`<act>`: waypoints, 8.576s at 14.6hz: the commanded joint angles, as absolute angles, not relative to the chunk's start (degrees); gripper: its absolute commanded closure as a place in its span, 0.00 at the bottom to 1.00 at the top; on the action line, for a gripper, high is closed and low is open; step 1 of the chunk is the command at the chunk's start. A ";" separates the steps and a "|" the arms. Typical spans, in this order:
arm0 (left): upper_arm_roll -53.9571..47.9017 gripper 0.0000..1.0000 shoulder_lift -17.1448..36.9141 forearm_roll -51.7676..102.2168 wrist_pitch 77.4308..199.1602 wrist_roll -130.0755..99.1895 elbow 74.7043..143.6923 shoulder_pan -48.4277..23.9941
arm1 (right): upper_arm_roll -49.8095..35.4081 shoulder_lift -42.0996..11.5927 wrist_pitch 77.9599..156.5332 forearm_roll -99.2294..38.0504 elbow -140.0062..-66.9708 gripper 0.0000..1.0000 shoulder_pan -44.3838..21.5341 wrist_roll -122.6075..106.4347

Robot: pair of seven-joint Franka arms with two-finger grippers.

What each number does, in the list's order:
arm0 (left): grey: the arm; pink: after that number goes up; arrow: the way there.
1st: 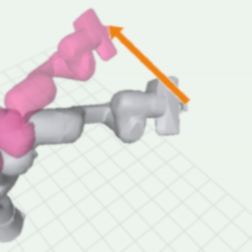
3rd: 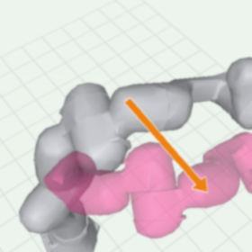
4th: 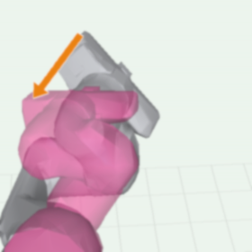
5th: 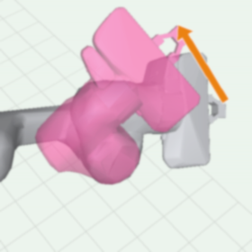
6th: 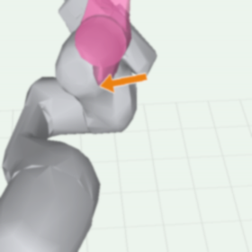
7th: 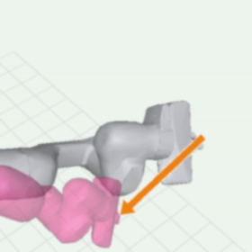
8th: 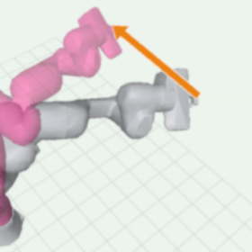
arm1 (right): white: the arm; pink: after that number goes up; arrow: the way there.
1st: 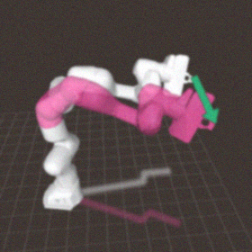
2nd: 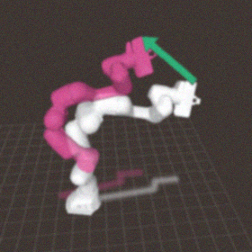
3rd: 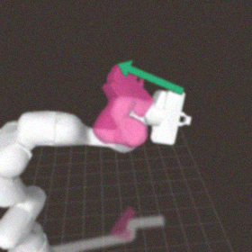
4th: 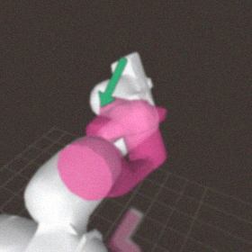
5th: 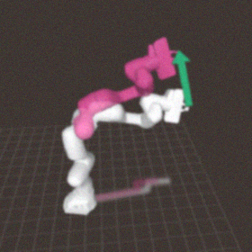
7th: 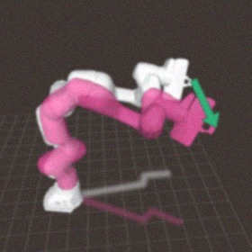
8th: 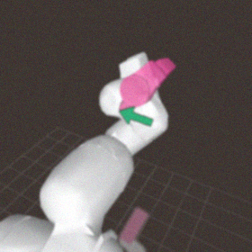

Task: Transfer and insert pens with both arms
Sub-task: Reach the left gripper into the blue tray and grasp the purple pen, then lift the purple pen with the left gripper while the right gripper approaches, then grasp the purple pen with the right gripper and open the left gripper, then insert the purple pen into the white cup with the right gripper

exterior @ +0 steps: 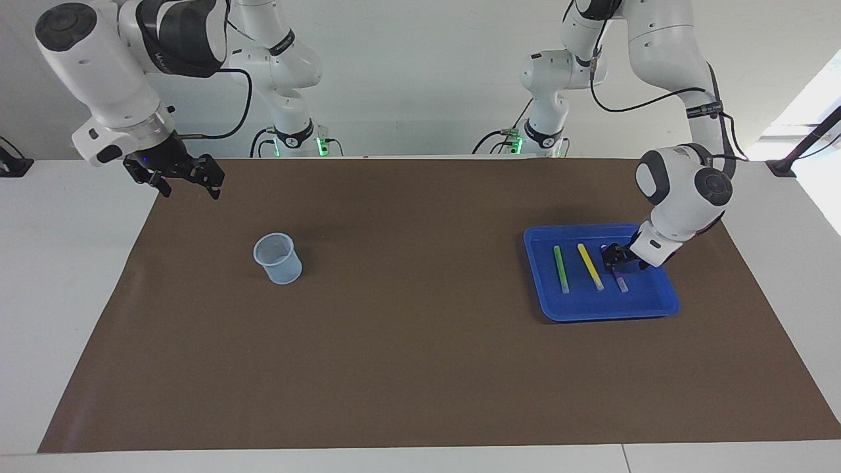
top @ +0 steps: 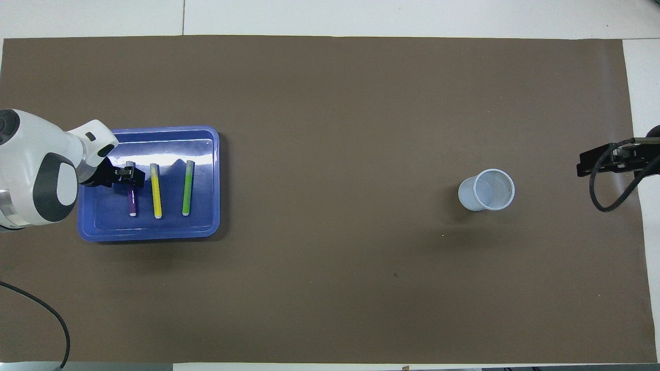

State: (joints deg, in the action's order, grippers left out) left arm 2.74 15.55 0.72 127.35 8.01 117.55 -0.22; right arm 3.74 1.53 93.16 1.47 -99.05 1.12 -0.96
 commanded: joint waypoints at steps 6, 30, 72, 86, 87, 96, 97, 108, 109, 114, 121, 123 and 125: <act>2.81 0.41 15.64 0.88 128.50 8.70 118.74 -0.44 | 3.69 2.02 92.20 0.62 -99.05 0.00 1.58 -1.23; 2.72 1.00 16.17 3.33 102.43 3.98 98.02 -3.33 | 3.69 2.02 92.20 0.62 -98.96 0.00 1.58 -1.23; 2.02 1.00 0.00 53.87 126.82 -108.11 111.97 -38.67 | -0.09 6.24 92.79 -27.91 -102.74 0.00 -7.37 7.17; 1.93 1.00 -0.97 60.38 130.96 -106.61 114.17 -38.76 | -0.26 3.61 111.62 -42.97 -109.16 0.12 -16.26 22.14; 1.93 1.00 -0.97 60.47 130.96 -106.44 114.17 -38.76 | -0.26 3.26 111.62 -42.98 -108.55 0.12 -16.26 22.32; 1.93 1.00 -1.23 61.52 132.01 -106.17 114.52 -38.85 | -0.26 1.50 108.38 -43.07 -104.34 0.34 -16.00 24.08; 1.93 1.00 -1.23 61.52 132.01 -106.26 114.52 -38.85 | -0.26 1.41 107.85 -43.07 -103.89 0.34 -15.82 24.08; 1.93 1.00 -1.23 62.67 132.54 -106.17 114.52 -38.76 | -0.18 1.41 109.07 -42.98 -104.15 0.49 -15.56 23.99; 1.93 1.00 -1.23 62.67 132.97 -106.17 114.52 -38.85 | -0.18 1.41 109.16 -42.98 -104.15 0.59 -15.56 23.99; 1.93 1.00 -1.23 62.84 133.42 -106.17 114.52 -38.85 | -0.18 1.32 110.39 -43.07 -104.41 0.99 -15.03 24.08; 2.11 0.00 -2.64 63.19 138.60 -107.49 115.31 -41.31 | -0.09 1.41 109.34 -42.46 -104.33 1.00 -14.15 23.30; 2.20 0.00 -2.72 63.11 138.60 -107.40 115.40 -40.70 | 0.09 1.41 105.76 -39.75 -103.46 1.00 -12.67 20.59; 2.37 0.00 -2.90 62.58 137.99 -106.97 115.40 -39.04 | 0.26 1.32 98.74 -30.64 -100.30 1.00 -9.42 11.13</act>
State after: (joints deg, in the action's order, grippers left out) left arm 1.81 -0.81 61.92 137.49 -107.39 113.00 -39.96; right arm 0.39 1.73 104.59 -36.27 -103.70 -12.77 18.14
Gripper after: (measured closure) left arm 0.194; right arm 0.824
